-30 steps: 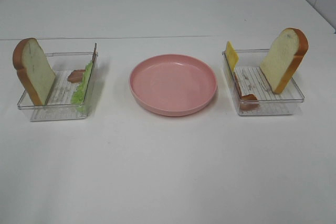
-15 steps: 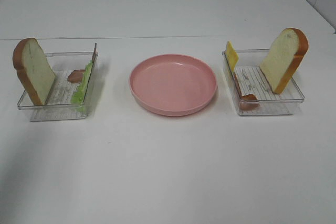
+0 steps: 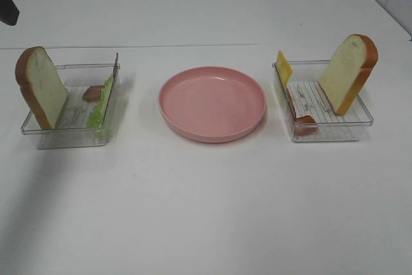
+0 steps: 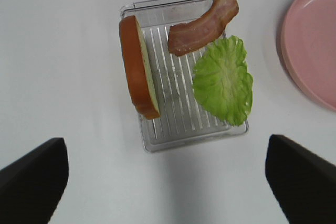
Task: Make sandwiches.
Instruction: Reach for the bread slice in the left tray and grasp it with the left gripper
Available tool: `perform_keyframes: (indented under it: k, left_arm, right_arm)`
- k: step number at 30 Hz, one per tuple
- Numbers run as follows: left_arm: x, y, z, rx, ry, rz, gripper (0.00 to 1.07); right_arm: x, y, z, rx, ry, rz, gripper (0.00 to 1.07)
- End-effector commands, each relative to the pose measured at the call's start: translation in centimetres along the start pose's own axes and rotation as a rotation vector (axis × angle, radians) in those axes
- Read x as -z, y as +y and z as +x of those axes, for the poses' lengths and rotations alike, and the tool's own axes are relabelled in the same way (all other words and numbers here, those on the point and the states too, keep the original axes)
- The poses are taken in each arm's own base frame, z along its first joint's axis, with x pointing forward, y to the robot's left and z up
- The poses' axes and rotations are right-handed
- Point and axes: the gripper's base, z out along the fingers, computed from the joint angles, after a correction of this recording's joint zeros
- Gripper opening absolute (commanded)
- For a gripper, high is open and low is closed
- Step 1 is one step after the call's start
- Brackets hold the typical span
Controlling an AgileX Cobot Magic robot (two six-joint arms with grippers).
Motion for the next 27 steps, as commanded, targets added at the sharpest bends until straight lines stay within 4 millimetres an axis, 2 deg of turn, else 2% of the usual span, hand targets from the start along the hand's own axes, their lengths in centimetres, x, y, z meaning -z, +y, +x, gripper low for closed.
perform_keyframes:
  k: [1, 3, 5, 6, 9, 11, 12, 16, 17, 18, 20, 22, 23, 24, 26, 27]
  left_arm:
    - [-1.6, 0.1, -1.1, 0.002, 0.016, -0.007, 0.94]
    - [-2.3, 0.2, -1.4, 0.000, 0.031, -0.011, 0.94]
    - [-4.7, 0.5, -2.4, -0.004, 0.075, -0.020, 0.94]
    - [-4.7, 0.5, -2.4, -0.004, 0.075, -0.020, 0.94]
    - [-7.2, 0.7, -3.0, 0.006, 0.112, -0.028, 0.94]
    - [-7.6, 0.8, -3.1, 0.006, 0.118, -0.028, 0.94]
    - [-8.8, 0.8, -3.2, 0.007, 0.144, -0.028, 0.94]
    - [-10.1, 1.1, -3.1, -0.001, 0.189, -0.042, 0.94]
    - [-11.2, 1.3, -3.0, -0.003, 0.216, -0.049, 0.94]
    - [-11.2, 1.3, -3.0, -0.003, 0.216, -0.049, 0.94]
    - [-12.6, 1.5, -2.8, -0.005, 0.226, -0.053, 0.94]
    - [-13.2, 1.5, -2.7, -0.004, 0.230, -0.053, 0.94]
    - [-14.2, 1.6, -2.4, 0.005, 0.243, -0.053, 0.94]
    - [-14.2, 1.6, -2.4, 0.005, 0.243, -0.053, 0.94]
    - [-15.9, 1.8, -1.9, 0.025, 0.265, -0.056, 0.94]
    - [-15.9, 1.8, -1.9, 0.025, 0.265, -0.056, 0.94]
  right_arm:
    - [0.0, 0.0, 0.0, 0.002, -0.006, -0.002, 0.99]
    - [0.0, 0.0, 0.0, 0.002, -0.006, -0.002, 0.99]
    - [0.0, 0.0, 0.0, 0.002, -0.006, -0.002, 0.99]
    - [0.0, 0.0, 0.0, 0.002, -0.006, -0.002, 0.99]
    - [0.0, 0.0, 0.0, 0.002, -0.006, -0.002, 0.99]
    - [0.0, 0.0, 0.0, 0.002, -0.006, -0.002, 0.99]
    - [0.0, 0.0, 0.0, 0.002, -0.006, -0.002, 0.99]
    - [0.0, 0.0, 0.0, 0.002, -0.006, -0.002, 0.99]
    - [0.0, 0.0, 0.0, 0.002, -0.006, -0.002, 0.99]
    - [0.0, 0.0, 0.0, 0.002, -0.006, -0.002, 0.99]
    - [0.0, 0.0, 0.0, 0.002, -0.006, -0.002, 0.99]
    - [0.0, 0.0, 0.0, 0.002, -0.006, -0.002, 0.99]
    - [0.0, 0.0, 0.0, 0.002, -0.006, -0.002, 0.99]
    - [0.0, 0.0, 0.0, 0.002, -0.006, -0.002, 0.99]
    - [0.0, 0.0, 0.0, 0.002, -0.006, -0.002, 0.99]
    - [0.0, 0.0, 0.0, 0.002, -0.006, -0.002, 0.99]
